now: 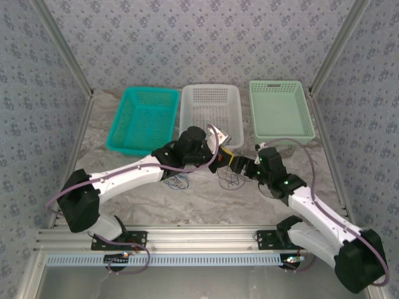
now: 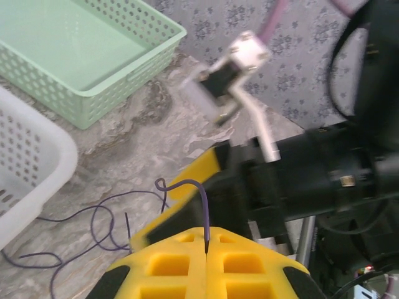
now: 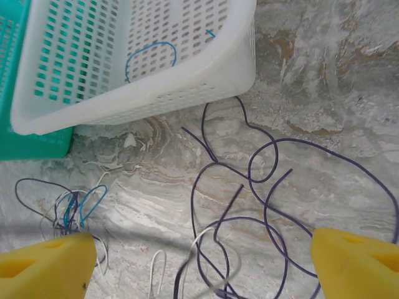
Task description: Untangle the cables
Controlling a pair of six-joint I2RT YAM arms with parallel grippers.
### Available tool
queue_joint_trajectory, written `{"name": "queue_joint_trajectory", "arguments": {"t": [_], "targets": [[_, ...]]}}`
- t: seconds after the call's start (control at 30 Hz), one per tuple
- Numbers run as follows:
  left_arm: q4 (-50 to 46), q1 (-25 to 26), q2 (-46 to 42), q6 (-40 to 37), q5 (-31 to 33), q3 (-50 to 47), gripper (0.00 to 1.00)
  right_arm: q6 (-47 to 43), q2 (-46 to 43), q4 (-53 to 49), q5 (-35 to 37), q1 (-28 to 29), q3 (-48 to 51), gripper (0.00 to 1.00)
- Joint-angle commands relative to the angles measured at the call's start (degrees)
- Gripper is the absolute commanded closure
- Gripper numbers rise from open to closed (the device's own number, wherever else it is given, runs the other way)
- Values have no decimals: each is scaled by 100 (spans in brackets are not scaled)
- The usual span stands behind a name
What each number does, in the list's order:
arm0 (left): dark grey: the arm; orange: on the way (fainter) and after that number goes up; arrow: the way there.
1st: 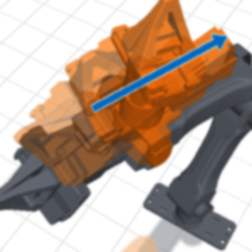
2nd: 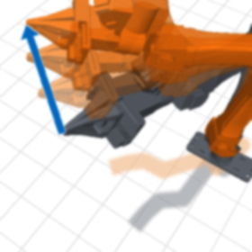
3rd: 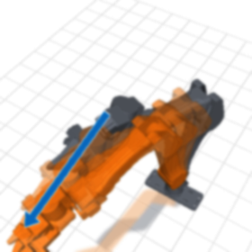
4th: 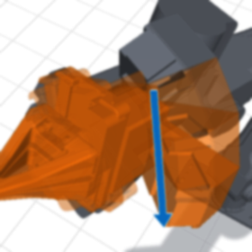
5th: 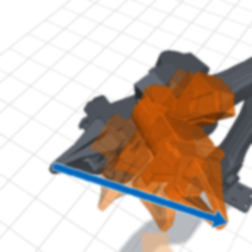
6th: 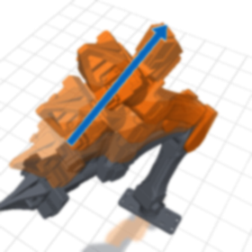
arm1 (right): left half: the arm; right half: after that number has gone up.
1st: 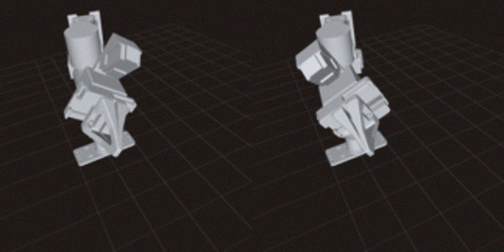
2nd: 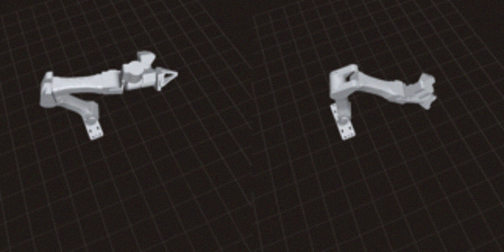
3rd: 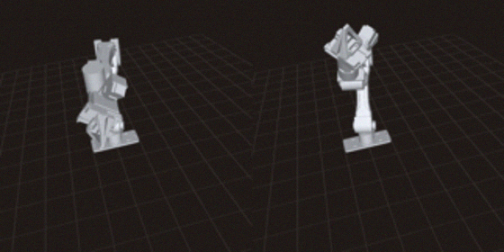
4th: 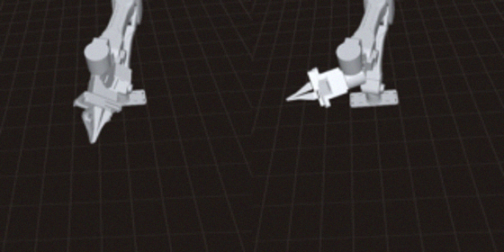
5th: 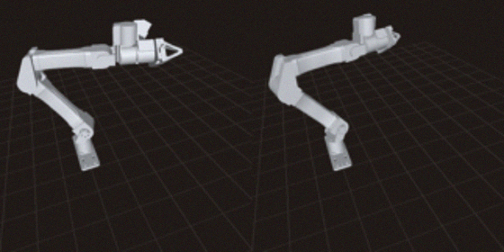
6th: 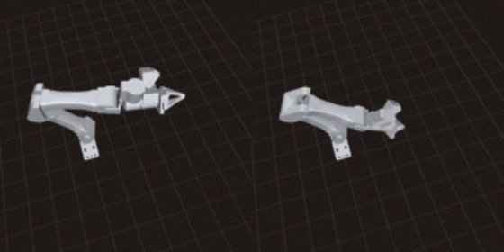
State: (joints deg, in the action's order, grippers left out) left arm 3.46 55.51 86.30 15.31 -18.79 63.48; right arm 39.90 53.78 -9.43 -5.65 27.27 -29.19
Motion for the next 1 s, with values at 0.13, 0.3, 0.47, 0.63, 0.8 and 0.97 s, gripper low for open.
{"name": "queue_joint_trajectory", "arguments": {"t": [0.13,0.3,0.47,0.63,0.8,0.97], "targets": [[356,65,-205,9,-97,290,98,91,744,298,110,69,-254,10],[45,26,-416,-365,139,605,98,84,1105,108,355,368,-79,16],[63,-13,-523,-471,120,821,98,184,1296,-117,858,648,112,18],[93,-13,-671,-554,81,898,97,176,1319,-428,1135,588,149,18],[102,-39,-897,-638,137,911,96,226,1354,-592,1254,429,253,18],[51,-72,-1051,-717,168,976,96,307,1347,-566,1269,328,445,17]]}}
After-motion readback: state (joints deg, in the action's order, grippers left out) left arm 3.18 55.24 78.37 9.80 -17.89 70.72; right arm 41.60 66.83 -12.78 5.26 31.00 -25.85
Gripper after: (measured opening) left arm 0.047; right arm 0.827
